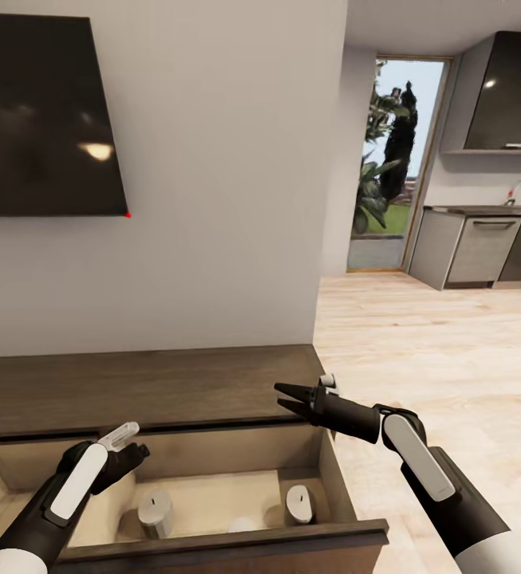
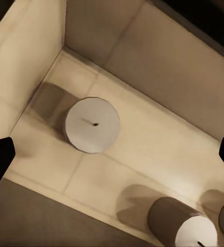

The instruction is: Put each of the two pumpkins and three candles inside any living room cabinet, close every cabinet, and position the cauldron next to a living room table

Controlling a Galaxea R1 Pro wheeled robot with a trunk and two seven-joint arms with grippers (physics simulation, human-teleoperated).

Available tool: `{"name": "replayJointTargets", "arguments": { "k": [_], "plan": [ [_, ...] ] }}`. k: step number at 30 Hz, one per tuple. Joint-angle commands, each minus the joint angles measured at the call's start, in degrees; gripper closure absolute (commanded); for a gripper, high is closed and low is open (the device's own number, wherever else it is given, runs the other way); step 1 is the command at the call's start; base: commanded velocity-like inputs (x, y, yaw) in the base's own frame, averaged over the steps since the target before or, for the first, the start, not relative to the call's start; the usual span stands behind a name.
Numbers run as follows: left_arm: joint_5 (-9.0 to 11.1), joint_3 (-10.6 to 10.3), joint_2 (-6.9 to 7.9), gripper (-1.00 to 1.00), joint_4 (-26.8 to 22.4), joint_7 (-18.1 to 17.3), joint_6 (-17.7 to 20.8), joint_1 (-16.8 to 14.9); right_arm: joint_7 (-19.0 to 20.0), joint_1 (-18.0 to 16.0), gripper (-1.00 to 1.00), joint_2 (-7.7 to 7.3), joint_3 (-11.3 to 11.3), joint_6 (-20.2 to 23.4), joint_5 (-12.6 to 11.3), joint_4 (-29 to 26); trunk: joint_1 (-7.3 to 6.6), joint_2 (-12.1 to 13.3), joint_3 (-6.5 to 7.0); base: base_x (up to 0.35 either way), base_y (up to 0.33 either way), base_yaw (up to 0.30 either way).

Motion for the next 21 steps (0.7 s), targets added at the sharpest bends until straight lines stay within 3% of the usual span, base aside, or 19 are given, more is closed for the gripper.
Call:
{"name": "replayJointTargets", "arguments": {
  "k": [1,12,21],
  "plan": [
    [0.6,-0.2,0.05,-1.0,-0.1,0.6,0.0,0.0,0.2,-0.1,-1.0,-0.07,0.1,0.1,0.1,0.0,-0.24,0.4,0.12,-0.018,0.0,0.0],
    [0.6,-0.2,0.04,-1.0,-0.1,0.6,0.0,0.0,0.2,-0.1,-1.0,0.02,0.1,0.1,0.1,0.0,-2.66,4.8,2.1,-0.008,0.0,0.0],
    [0.6,-0.2,0.04,-1.0,-0.1,0.6,0.0,0.0,0.2,0.0,-1.0,0.05,0.1,0.1,0.1,0.1,-4.63,8.4,3.71,-0.278,0.0,0.0]
  ]
}}
